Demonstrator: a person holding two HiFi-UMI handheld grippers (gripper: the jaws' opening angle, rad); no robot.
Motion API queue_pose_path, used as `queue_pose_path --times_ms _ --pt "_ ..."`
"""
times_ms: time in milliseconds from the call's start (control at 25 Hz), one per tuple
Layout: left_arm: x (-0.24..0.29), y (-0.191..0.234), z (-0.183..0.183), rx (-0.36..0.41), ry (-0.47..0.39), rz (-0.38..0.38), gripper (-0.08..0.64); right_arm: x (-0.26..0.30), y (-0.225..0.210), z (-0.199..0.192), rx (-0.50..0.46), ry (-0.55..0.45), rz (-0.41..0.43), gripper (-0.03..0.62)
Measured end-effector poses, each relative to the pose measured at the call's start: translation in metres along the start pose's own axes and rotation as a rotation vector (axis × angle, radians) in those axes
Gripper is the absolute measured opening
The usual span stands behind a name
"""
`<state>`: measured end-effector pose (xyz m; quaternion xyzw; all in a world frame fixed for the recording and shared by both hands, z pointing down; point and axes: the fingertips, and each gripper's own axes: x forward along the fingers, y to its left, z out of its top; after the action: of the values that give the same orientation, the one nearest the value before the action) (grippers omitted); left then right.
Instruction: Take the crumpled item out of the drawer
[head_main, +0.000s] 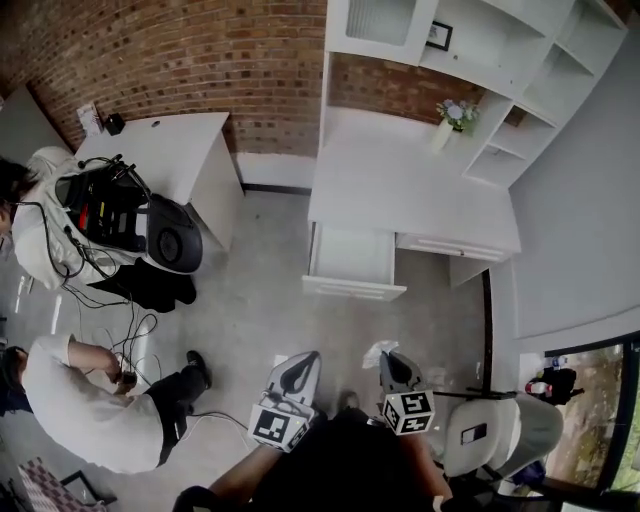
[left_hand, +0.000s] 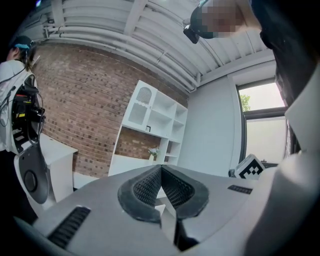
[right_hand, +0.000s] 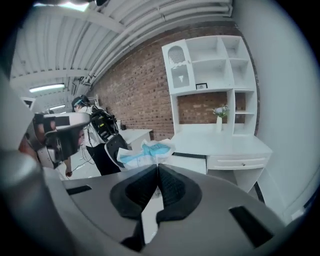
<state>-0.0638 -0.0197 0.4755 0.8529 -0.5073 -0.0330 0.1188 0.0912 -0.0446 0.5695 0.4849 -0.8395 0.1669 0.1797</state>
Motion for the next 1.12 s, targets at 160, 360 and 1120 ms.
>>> queue_pose_path --times_ms 160,360,1120 --pt "0.005 -0.033 -0.001 0.011 0.001 -0.015 0.023 -0.041 0.003 0.014 0.009 -0.073 0.021 0.017" --pt "0.008 -0.066 -0.007 0.026 0.004 -0.02 0.023 -0.084 -0.008 0.03 0.012 -0.158 0.027 0.018" --pt "0.016 -0.092 -0.003 0.133 -0.007 -0.021 0.023 -0.11 -0.03 0.04 -0.001 -0.228 0.016 0.017"
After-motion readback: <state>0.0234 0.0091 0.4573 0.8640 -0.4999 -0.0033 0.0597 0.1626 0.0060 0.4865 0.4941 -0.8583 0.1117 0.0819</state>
